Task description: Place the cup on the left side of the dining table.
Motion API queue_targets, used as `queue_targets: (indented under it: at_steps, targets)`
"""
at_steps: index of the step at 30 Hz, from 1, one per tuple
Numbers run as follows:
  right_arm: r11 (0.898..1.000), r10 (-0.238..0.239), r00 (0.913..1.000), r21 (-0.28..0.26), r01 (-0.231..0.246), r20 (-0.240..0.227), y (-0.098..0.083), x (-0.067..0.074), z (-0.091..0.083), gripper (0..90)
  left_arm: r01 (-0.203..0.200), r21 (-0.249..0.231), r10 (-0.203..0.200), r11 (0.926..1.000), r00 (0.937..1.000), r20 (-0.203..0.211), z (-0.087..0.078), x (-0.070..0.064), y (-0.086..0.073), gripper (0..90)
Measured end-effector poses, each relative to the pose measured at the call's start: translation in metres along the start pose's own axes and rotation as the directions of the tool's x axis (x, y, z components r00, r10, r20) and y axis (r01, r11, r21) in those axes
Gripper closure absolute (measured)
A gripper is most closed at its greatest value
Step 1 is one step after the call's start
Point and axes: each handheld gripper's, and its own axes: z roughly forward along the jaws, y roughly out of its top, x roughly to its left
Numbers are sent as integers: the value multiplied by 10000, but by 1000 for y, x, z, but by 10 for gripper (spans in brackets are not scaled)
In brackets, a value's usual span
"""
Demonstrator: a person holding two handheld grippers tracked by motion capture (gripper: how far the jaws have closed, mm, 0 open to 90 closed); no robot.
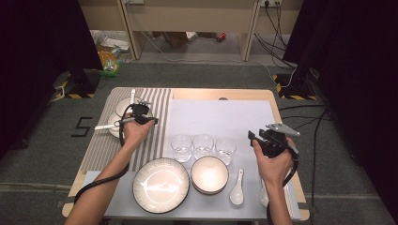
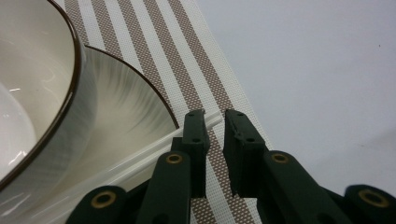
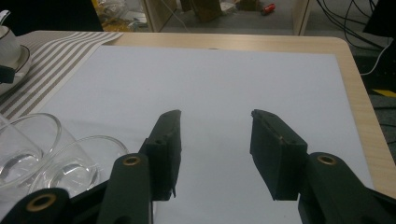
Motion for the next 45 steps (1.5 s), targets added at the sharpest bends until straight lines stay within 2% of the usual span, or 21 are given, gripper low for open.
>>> queue_targets:
  at_steps: [8, 14, 19, 21, 24, 29, 32, 38, 43, 45]
  targets:
    - [10000, -10, 10000, 26, 10, -3, 0, 1, 0, 537, 49, -52, -49, 10000, 10000, 20, 2, 2, 3, 774]
    - [10000, 15, 10000, 16, -15, 3, 0, 0, 0, 537, -39, -220, 42, 9997, 9999, 135, -6, -1, 1, 739]
    - [10000, 15, 10000, 35, -15, -6, 0, 0, 0, 537, -16, -403, 23, 9992, 9998, 180, -18, 0, -4, 662]
    - [10000, 17, 10000, 28, -17, -9, 0, 0, 0, 537, 133, -613, -116, 9980, 9996, 273, -25, 2, -7, 602]
    - [10000, 24, 10000, 14, -24, -5, 0, 0, 0, 536, 269, -712, -239, 9971, 9988, 418, -37, 8, -14, 533]
    - [10000, 16, 10000, 32, -16, -4, 0, 0, 0, 537, 338, -946, -316, 9949, 9992, 249, -56, 21, -24, 471]
    - [10000, 22, 10000, 34, -22, 0, 0, 1, -1, 536, 298, -1127, -309, 9932, 9995, -81, -67, 29, -31, 438]
    - [10000, -14, 10000, 59, 14, 1, 0, 1, 0, 536, 407, -1190, -439, 9921, 9987, -240, -78, 42, -43, 403]
    - [10000, 6, 10000, 16, -6, 16, 0, -1, -1, 536, 799, -1523, -897, 9851, 9943, -582, -96, 65, -52, 406]
    - [10000, 41, 10000, 27, -41, 23, 0, -1, -2, 536, 922, -1607, -1085, 9827, 9895, -958, -106, 77, -58, 410]
